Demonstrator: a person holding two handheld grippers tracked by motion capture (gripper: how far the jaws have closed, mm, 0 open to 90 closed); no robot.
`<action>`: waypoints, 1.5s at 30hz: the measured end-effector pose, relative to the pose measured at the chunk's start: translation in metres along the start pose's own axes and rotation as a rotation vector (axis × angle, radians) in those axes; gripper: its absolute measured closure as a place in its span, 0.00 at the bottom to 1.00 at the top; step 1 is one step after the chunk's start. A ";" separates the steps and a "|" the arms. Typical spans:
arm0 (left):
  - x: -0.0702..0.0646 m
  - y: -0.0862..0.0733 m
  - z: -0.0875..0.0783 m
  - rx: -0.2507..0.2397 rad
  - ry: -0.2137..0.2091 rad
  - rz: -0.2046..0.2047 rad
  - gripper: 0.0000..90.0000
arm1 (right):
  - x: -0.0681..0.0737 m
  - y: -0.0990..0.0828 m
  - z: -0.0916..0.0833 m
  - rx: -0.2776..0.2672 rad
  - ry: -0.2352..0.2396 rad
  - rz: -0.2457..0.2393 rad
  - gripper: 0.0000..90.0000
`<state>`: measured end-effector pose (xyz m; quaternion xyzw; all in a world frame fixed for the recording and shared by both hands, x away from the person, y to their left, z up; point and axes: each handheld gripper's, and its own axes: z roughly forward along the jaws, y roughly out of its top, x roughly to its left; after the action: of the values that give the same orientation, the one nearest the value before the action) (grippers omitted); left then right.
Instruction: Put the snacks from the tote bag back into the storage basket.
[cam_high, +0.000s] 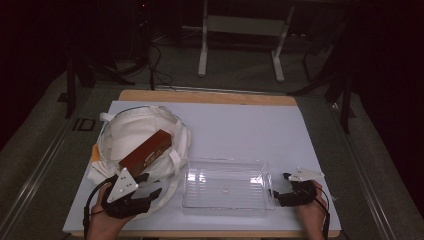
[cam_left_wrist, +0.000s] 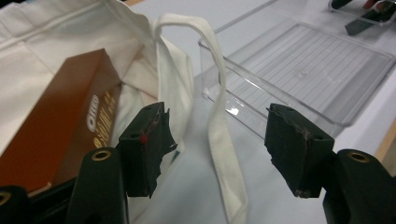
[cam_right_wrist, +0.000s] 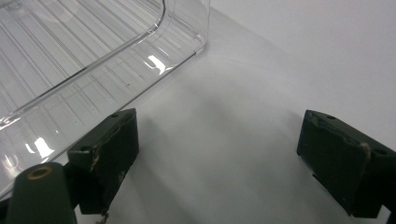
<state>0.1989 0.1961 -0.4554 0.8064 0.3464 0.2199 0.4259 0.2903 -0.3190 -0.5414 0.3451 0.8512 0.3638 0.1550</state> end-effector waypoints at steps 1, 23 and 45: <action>0.001 0.001 0.000 -0.002 0.003 0.001 0.44 | 0.000 0.000 0.000 0.000 0.000 0.000 0.14; 0.027 0.018 -0.002 0.026 0.053 0.001 0.50 | 0.000 0.000 0.000 -0.001 -0.001 -0.002 0.14; 0.058 0.024 0.002 0.114 0.095 -0.060 0.54 | 0.000 0.000 0.000 -0.002 -0.002 -0.007 0.14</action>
<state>0.2475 0.2291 -0.4328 0.8072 0.4024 0.2250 0.3687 0.2901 -0.3189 -0.5414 0.3425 0.8519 0.3636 0.1575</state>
